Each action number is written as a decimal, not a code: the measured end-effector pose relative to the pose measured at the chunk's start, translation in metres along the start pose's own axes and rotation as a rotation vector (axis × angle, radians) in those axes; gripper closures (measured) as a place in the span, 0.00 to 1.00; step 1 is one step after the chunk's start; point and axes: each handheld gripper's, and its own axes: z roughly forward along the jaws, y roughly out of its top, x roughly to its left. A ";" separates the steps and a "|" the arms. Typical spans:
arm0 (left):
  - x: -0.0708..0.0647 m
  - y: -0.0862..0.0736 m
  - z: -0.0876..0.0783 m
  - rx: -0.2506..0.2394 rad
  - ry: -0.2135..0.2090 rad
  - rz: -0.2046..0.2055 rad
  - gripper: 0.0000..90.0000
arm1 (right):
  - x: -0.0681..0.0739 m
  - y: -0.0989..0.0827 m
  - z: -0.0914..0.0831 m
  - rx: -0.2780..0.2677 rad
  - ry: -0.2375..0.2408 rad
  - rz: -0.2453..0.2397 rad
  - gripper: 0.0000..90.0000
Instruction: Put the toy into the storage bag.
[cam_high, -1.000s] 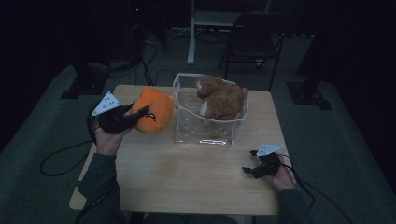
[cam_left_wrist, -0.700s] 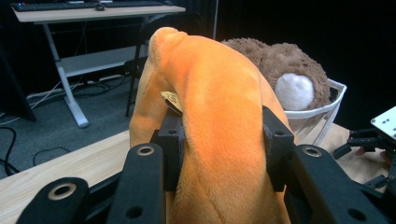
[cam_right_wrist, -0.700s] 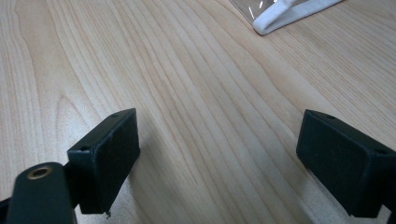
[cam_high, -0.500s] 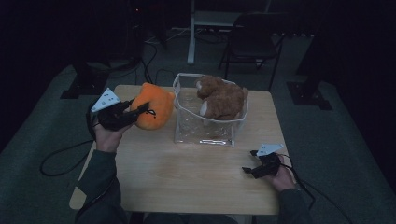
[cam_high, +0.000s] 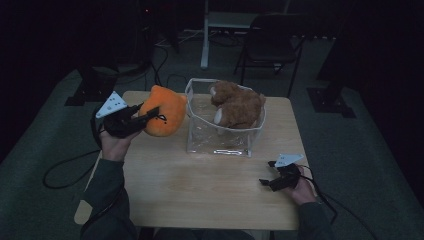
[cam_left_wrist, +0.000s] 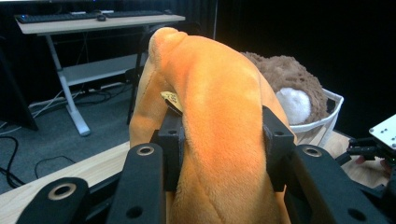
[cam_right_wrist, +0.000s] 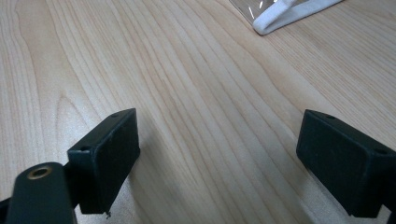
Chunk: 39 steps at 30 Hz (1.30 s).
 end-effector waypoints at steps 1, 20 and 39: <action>0.000 0.001 0.000 -0.001 0.000 0.001 0.69 | 0.000 0.000 0.000 -0.001 0.000 -0.001 0.14; 0.000 0.014 -0.002 -0.026 0.002 0.020 0.69 | 0.000 0.000 0.000 0.000 0.000 -0.001 0.14; 0.001 0.025 -0.002 -0.049 0.001 0.025 0.68 | 0.000 0.000 0.000 0.000 0.000 0.000 0.14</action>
